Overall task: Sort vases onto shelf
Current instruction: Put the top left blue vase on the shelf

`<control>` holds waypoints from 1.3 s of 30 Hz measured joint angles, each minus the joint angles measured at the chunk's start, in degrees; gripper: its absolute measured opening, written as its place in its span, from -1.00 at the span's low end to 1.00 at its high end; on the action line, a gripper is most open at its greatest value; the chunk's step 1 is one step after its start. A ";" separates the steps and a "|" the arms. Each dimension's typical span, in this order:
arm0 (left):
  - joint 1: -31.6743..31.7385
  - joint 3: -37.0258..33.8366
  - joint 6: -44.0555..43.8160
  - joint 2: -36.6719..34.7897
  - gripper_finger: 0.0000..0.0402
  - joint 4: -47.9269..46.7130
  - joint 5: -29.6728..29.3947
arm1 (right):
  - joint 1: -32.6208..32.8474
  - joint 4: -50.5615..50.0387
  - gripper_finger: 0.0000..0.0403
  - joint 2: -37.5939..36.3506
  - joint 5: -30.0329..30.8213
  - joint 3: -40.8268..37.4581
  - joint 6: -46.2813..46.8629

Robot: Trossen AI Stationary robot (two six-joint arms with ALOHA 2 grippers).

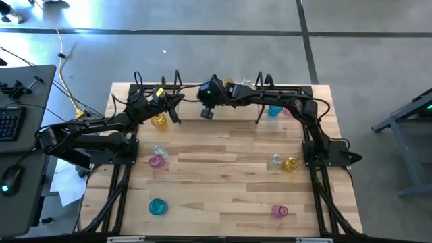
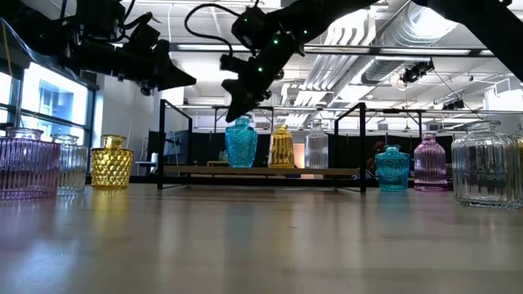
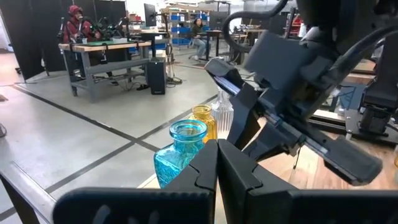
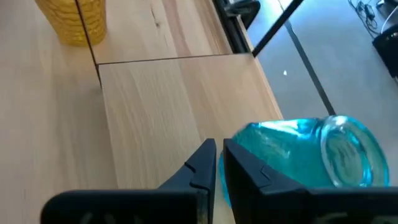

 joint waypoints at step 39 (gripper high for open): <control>0.18 0.00 0.09 -0.02 -1.00 -1.27 -0.14 | -3.16 -17.22 -0.92 0.67 4.94 6.78 -0.22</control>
